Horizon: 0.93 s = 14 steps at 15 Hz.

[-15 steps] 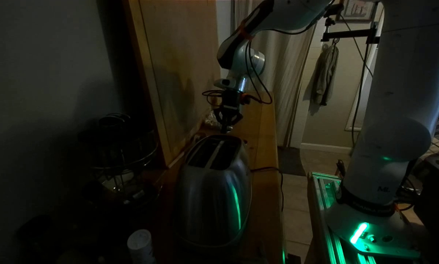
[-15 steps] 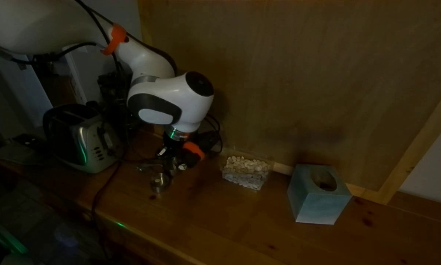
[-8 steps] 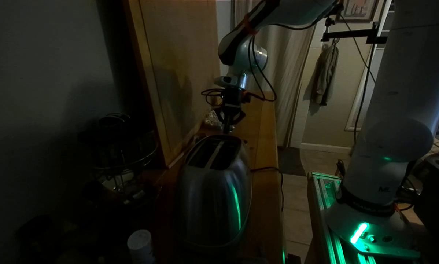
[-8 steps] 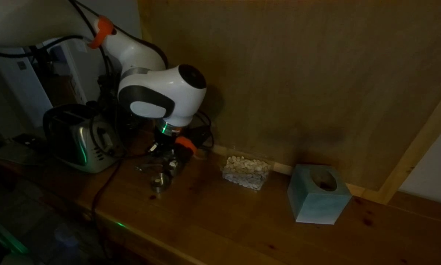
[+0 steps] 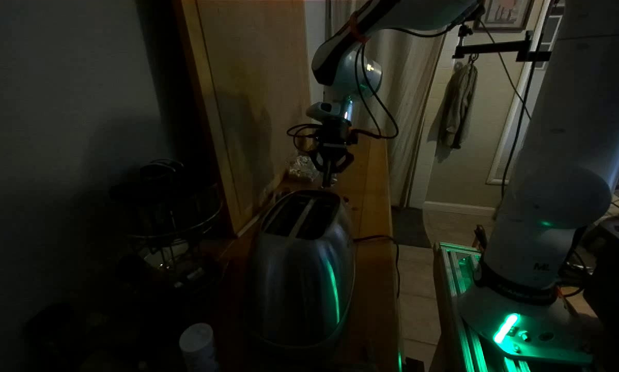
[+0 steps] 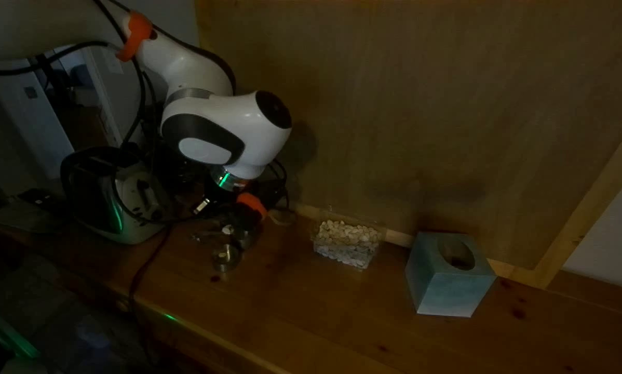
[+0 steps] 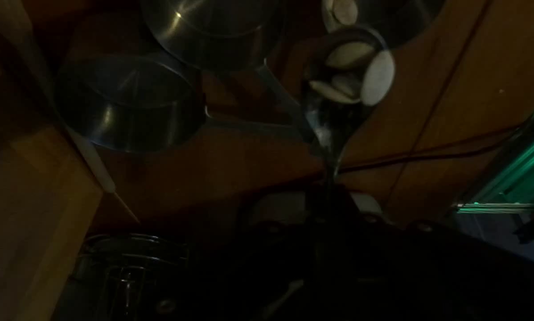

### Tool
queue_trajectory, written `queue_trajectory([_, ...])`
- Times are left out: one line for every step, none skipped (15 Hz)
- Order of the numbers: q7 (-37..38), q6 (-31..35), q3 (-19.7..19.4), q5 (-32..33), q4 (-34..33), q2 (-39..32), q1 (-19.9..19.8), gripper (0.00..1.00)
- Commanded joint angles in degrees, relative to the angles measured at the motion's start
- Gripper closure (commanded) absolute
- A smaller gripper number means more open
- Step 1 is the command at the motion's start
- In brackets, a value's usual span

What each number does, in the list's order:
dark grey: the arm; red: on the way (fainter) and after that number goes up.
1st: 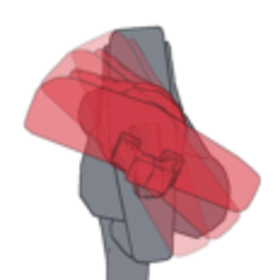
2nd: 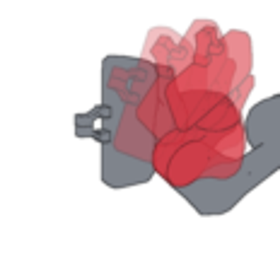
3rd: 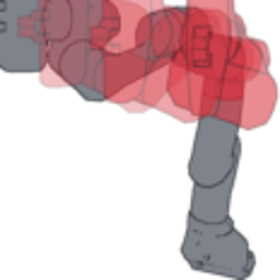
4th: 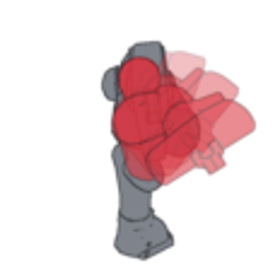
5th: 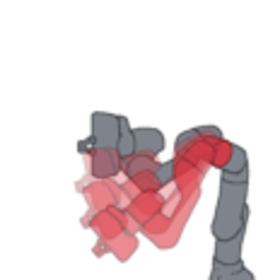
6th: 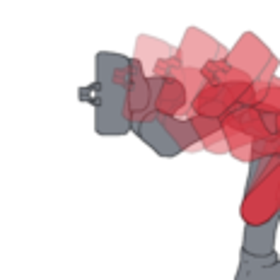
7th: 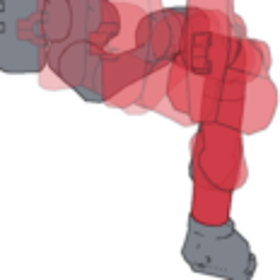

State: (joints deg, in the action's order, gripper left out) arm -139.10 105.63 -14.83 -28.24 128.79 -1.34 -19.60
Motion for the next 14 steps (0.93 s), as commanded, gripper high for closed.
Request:
queue_trajectory([-1.62,-4.63,-1.68,-0.92,-1.3,-0.58,-0.03,0.98])
queue_trajectory([-1.84,-5.42,-1.98,-1.24,-1.37,-0.71,-0.1,0.98])
queue_trajectory([-2.1,-6.44,-2.25,-1.62,-1.55,-0.87,-0.18,0.98])
queue_trajectory([-2.51,-6.98,-2.47,-2.11,-1.68,-1.1,-0.24,0.98])
queue_trajectory([-2.94,-7.66,-2.64,-2.51,-1.94,-1.49,-0.27,0.98])
queue_trajectory([-3.54,-7.96,-2.74,-2.8,-2.1,-1.87,-0.28,0.98])
queue_trajectory([-4.41,-8.04,-2.79,-3.04,-2.26,-2.18,-0.26,0.98])
queue_trajectory([-5.97,-8.22,-2.76,-3.11,-2.58,-2.65,-0.24,0.98])
queue_trajectory([-7.2,-8.06,-2.72,-3.12,-2.82,-3.02,-0.24,0.98])
queue_trajectory([-8.57,-7.92,-2.65,-3.19,-3.11,-3.54,-0.28,0.98])
queue_trajectory([-9.64,-8.18,-2.63,-3.33,-3.51,-4.05,-0.39,0.98])
queue_trajectory([-10.87,-7.93,-2.58,-3.43,-3.74,-4.48,-0.49,0.98])
queue_trajectory([-12.0,-8.38,-2.58,-3.91,-4.28,-5.17,-0.69,0.98])
queue_trajectory([-12.85,-9.1,-2.61,-4.46,-4.86,-5.93,-0.96,0.98])
